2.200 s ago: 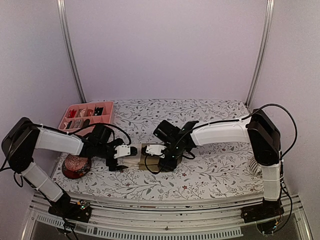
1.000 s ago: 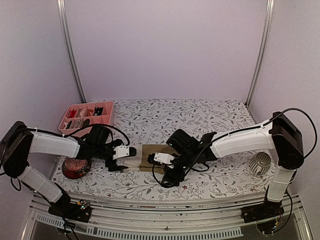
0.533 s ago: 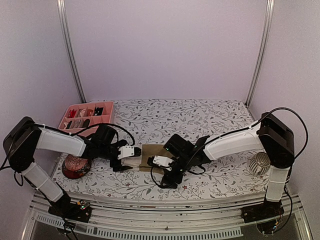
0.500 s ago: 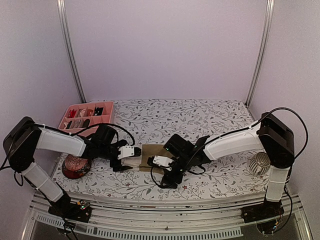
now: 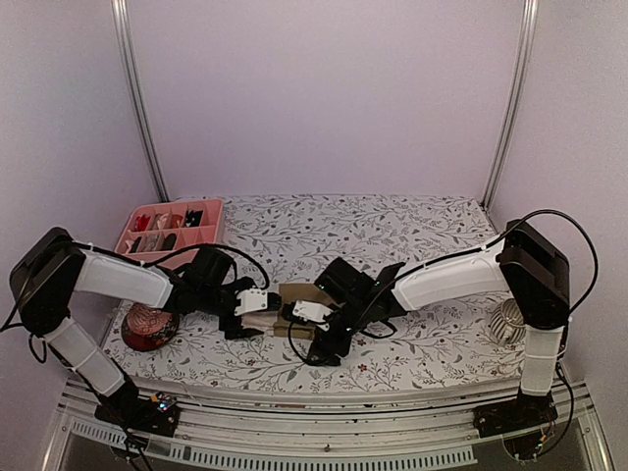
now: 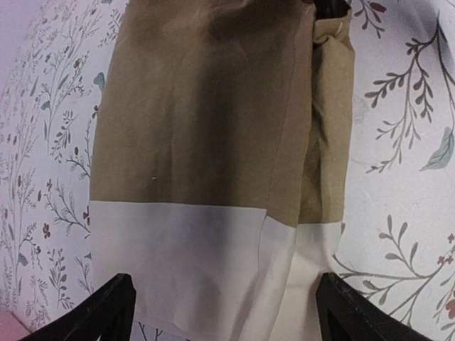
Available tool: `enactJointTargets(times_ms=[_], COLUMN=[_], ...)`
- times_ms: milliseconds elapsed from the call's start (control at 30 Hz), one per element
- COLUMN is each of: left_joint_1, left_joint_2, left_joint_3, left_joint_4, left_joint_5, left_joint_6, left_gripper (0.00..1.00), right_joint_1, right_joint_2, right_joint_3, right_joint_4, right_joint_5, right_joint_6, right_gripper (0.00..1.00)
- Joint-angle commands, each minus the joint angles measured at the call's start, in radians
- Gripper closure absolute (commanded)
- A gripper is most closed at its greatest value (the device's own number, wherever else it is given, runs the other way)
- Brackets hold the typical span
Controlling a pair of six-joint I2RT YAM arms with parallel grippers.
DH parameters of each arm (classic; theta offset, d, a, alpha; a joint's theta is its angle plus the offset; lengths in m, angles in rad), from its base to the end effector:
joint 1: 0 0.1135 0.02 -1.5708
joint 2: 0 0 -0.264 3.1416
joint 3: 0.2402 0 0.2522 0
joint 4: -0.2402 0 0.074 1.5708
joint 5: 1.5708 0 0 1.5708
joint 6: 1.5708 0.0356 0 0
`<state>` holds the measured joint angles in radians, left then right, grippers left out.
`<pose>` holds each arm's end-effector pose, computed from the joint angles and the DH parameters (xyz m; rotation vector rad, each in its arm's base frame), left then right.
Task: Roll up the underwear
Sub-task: Smooth out the underwear at the center of the board.
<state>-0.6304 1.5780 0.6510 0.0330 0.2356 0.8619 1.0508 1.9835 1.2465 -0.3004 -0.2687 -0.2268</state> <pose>0.2253 -0.1747 0.1329 1.7294 1.7212 -0.1875 0.1919 0.3541 0.1419 -1.6837 2.1005 0.6275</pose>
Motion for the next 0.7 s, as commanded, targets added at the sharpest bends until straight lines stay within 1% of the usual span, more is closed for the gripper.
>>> enactJointTargets(times_ms=[0, 200, 567, 667], left_joint_1=[-0.014, -0.014, 0.009, 0.031], left_joint_2=[0.016, 0.011, -0.002, -0.005], left_joint_3=[0.017, 0.001, -0.026, -0.025], left_joint_4=[0.001, -0.013, -0.048, -0.086], left_joint_5=[0.02, 0.016, -0.025, -0.015], left_joint_6=[-0.005, 0.019, 0.062, 0.087], left_gripper=[0.09, 0.09, 0.08, 0.08], right_joint_1=[0.003, 0.01, 0.009, 0.009], right_joint_2=[-0.019, -0.083, -0.052, -0.048], right_joint_3=[-0.013, -0.106, -0.134, -0.139], right_joint_4=[0.009, -0.002, -0.037, -0.052], right_joint_5=[-0.063, -0.106, -0.118, -0.108], right_joint_6=[-0.029, -0.067, -0.107, -0.114], right_gripper=[0.21, 0.23, 0.26, 0.3])
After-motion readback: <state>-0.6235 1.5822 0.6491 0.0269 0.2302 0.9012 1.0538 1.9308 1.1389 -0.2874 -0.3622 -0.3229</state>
